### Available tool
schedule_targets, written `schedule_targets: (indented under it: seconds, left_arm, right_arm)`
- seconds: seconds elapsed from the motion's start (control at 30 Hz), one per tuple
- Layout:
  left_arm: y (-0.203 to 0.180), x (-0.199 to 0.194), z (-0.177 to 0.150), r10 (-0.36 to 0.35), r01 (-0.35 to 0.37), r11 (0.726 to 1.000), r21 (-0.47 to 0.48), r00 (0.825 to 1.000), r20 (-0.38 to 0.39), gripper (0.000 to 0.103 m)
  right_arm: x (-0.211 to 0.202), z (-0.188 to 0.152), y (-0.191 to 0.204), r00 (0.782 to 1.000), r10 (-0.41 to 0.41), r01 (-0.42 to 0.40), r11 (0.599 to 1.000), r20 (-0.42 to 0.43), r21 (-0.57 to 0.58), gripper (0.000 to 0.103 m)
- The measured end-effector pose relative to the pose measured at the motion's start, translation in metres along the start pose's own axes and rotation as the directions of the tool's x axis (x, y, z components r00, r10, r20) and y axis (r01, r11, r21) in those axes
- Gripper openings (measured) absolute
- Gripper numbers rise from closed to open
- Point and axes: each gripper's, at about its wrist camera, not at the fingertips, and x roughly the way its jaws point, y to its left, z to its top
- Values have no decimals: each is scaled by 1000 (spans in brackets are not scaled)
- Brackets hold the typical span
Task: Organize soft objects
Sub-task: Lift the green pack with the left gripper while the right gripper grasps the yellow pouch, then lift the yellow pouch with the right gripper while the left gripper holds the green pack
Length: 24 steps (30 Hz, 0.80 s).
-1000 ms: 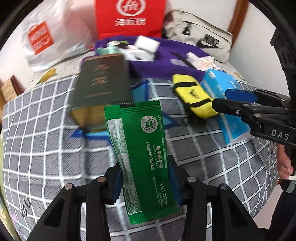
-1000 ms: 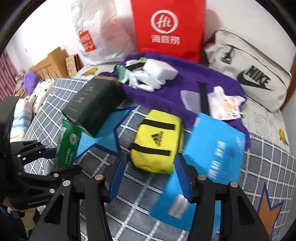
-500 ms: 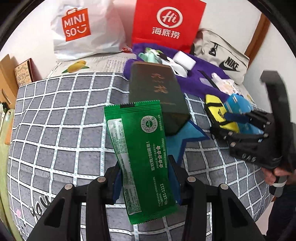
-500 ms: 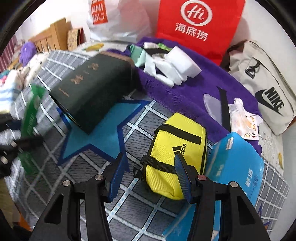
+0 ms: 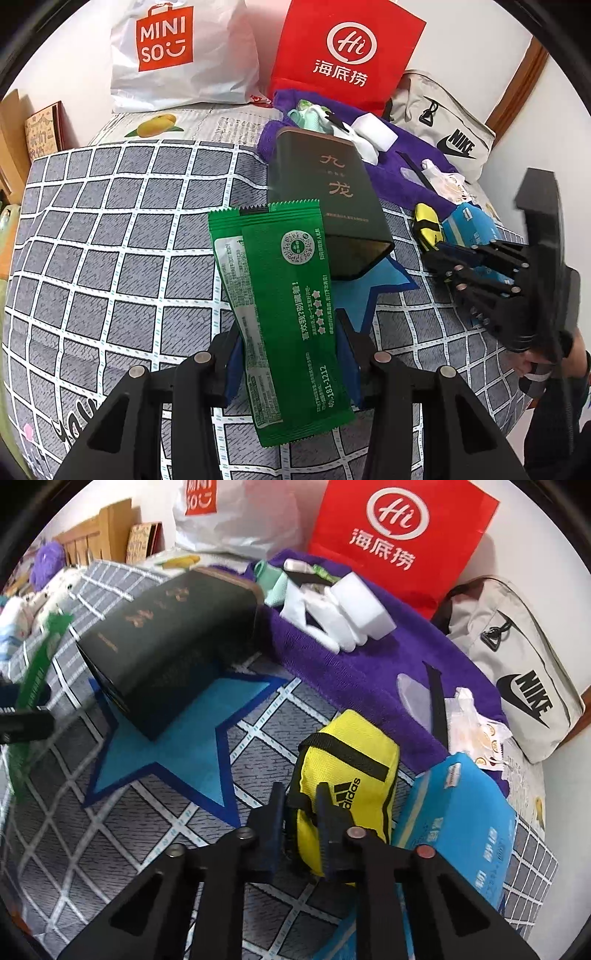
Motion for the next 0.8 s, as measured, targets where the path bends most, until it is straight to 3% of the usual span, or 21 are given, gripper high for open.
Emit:
schedule_targets:
  seconds: [0.27,0.4,0.47,0.67,0.8]
  left_arm:
    - [-3,-8,-2,-13,13,1000,10,1000,17,42]
    - [-4,-14,-3,-20,19,1000,13,999,28,42]
    - [-4,-16,-3,-28,27,1000,16,999,31,42]
    - [-5,-18,-4,-27,26,999,21,999,32,42]
    - [-6,-17,-3,-31,30,999,24,999,31,42]
  right_arm:
    - [-39,-4,-10,987,147,-153,984,68,88,10]
    - [-61,-12,-11,952,289,-301,944,104,137,10]
    - [-63,-18,-12,942,319,-333,929,104,161,10]
    - [-57,-36,-20,958,279,-288,928,72,237,11]
    - [-61,-42,-24,985,170,-170,957,21,236,15]
